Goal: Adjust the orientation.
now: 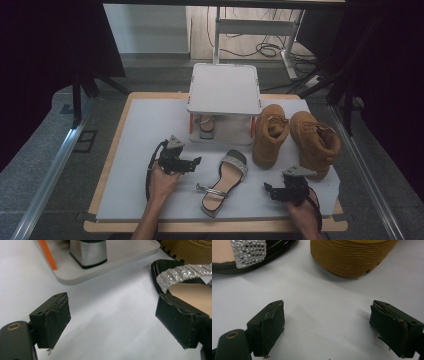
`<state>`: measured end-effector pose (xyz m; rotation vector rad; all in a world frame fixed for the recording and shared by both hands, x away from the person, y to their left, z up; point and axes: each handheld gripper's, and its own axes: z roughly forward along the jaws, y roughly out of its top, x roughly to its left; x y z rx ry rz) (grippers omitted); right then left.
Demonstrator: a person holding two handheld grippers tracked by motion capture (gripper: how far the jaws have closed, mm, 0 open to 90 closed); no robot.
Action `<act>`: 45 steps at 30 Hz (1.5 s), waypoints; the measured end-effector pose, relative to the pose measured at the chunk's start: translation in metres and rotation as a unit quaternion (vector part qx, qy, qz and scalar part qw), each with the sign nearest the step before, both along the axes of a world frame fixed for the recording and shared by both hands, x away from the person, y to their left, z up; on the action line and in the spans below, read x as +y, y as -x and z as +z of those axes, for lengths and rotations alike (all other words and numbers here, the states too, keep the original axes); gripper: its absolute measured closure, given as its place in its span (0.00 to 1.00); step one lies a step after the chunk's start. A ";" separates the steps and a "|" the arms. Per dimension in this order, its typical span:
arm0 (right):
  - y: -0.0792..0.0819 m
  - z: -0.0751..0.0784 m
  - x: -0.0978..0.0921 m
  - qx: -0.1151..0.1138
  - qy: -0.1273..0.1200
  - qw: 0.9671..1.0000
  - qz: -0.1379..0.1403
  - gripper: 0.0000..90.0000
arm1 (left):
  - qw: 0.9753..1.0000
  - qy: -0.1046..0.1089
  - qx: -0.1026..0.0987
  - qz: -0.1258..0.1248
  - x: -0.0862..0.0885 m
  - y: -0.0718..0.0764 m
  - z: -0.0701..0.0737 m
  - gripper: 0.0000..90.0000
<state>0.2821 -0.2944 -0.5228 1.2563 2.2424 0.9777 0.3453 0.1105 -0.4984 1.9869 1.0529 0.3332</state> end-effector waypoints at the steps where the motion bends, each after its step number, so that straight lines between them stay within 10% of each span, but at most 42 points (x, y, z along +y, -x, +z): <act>1: 0.000 0.000 0.000 0.000 0.000 1.000 0.000 0.14 | 1.000 0.000 0.003 0.000 0.001 0.001 0.000 0.13; 8: 0.000 0.000 0.000 0.000 0.000 1.000 0.000 0.14 | 1.000 0.014 0.025 0.008 0.013 0.018 0.003 0.13; 24: 0.000 0.000 0.000 0.000 0.000 1.000 0.000 0.14 | 0.999 -0.037 0.019 -0.002 0.016 0.071 -0.004 0.15; 45: 0.000 0.000 0.000 -0.001 0.001 1.000 -0.001 0.14 | 0.999 -0.022 0.023 -0.038 0.008 0.126 0.001 0.12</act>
